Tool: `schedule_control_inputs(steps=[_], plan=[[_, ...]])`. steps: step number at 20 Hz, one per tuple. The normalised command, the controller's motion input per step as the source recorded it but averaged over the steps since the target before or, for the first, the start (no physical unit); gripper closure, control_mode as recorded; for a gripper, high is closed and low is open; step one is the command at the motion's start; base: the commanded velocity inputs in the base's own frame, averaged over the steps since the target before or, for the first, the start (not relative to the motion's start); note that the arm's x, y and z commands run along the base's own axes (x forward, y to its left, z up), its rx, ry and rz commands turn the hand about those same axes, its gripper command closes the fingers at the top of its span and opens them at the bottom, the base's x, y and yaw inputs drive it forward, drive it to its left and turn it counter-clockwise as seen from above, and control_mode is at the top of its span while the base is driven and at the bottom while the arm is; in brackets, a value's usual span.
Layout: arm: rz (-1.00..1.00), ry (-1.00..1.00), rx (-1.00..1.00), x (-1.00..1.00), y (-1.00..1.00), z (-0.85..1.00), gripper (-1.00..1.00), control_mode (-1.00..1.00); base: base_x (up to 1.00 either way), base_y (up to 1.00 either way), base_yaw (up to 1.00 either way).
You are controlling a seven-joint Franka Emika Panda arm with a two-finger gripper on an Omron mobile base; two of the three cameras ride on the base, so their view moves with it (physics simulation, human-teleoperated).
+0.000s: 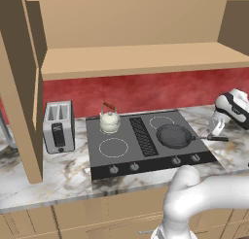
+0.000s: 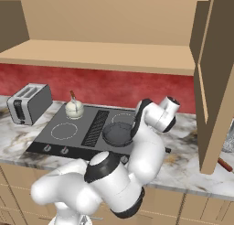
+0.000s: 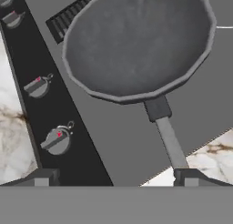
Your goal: Pick the pan from the cabinet and place it on the stove. Then turn on the stove burner for the pan.
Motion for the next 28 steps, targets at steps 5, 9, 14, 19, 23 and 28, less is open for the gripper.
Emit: schedule_control_inputs(steps=[5, 9, 14, 19, 23, 28], plan=[[-0.22, 0.02, 0.0, -0.26, 0.18, 0.07, -1.0, -1.0, 0.0, 0.0, 0.0], [-0.25, 0.0, -0.05, -0.4, 0.28, 0.1, -1.0, -1.0, 0.0, 0.0, 0.0], [-0.31, 0.0, -0.12, -0.36, 0.4, 0.06, -1.0, -1.0, 0.0, 0.0, 0.0], [-0.34, 0.09, -0.18, -0.16, 0.4, 0.01, -1.0, -1.0, 0.0, 0.0, 0.0], [-0.32, 0.2, -0.14, 0.0, 0.21, 0.0, -1.0, -1.0, 0.0, 0.0, 0.0], [-0.31, 0.23, -0.12, 0.0, 0.13, 0.0, -1.0, -1.0, 0.0, 0.0, 0.0]])
